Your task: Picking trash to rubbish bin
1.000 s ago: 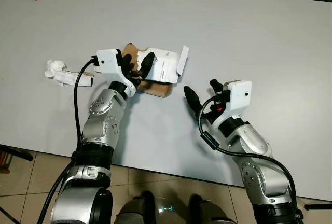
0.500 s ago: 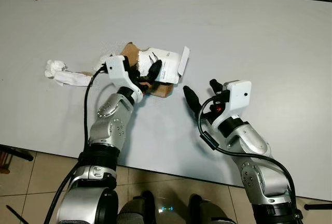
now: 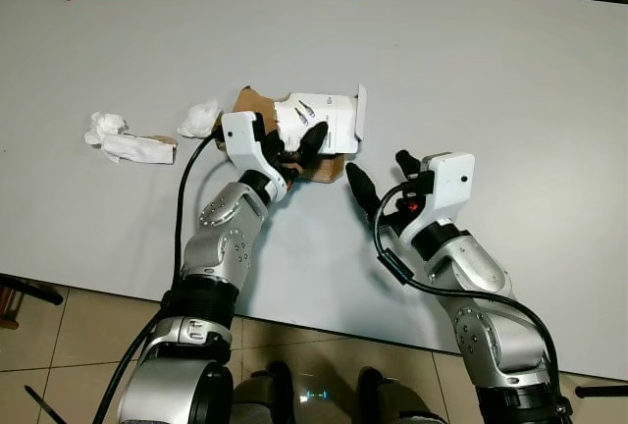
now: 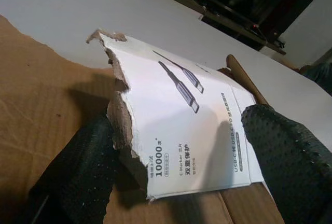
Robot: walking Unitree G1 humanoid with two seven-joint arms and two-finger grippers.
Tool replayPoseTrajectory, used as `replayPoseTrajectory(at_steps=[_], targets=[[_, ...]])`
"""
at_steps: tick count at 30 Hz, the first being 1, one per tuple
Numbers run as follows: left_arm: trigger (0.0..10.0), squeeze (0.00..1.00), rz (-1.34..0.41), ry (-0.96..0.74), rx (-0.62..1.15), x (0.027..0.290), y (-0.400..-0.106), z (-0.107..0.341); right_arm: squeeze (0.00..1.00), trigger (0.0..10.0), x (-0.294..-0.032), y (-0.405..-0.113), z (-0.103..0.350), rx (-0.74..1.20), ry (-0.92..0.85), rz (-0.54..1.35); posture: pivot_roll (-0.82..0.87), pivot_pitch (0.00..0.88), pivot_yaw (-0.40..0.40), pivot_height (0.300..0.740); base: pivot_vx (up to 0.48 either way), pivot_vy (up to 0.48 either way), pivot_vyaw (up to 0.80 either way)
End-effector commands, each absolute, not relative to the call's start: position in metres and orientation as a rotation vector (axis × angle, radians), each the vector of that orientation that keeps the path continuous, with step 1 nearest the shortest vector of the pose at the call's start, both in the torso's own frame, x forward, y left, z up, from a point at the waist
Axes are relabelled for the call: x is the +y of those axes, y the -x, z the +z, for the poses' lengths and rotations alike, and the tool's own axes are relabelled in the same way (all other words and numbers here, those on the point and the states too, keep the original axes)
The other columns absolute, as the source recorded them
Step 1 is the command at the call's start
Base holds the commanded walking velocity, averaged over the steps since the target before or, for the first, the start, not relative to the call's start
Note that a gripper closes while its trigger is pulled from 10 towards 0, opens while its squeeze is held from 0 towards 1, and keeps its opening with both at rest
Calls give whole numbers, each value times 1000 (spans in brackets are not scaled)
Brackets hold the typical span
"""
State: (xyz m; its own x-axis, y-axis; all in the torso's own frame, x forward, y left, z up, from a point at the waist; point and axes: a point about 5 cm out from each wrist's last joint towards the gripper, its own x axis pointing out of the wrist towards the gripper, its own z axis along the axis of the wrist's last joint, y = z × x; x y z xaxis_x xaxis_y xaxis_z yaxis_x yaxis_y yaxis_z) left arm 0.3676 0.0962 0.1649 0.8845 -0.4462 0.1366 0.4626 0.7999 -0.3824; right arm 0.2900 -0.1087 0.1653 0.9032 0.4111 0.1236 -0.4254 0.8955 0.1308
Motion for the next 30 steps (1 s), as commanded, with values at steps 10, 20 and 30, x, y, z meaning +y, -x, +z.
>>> replayPoseTrajectory(at_steps=[10, 20, 30], targets=[[0, 0, -510, 416, -5, 87, -361, 155, 0, 10000, -107, -288, 164, -85, -166, 438, -67, 242, 33, 740, 0, 0, 0], [0, 0, -503, 416, -1, 89, -360, 154, 0, 10000, -105, -288, 163, -83, -170, 444, -62, 238, 36, 740, 0, 0, 0], [0, 0, -509, 420, 0, 87, -358, 152, 0, 10000, -105, -288, 163, -84, -172, 446, -64, 229, 38, 740, 0, 0, 0]])
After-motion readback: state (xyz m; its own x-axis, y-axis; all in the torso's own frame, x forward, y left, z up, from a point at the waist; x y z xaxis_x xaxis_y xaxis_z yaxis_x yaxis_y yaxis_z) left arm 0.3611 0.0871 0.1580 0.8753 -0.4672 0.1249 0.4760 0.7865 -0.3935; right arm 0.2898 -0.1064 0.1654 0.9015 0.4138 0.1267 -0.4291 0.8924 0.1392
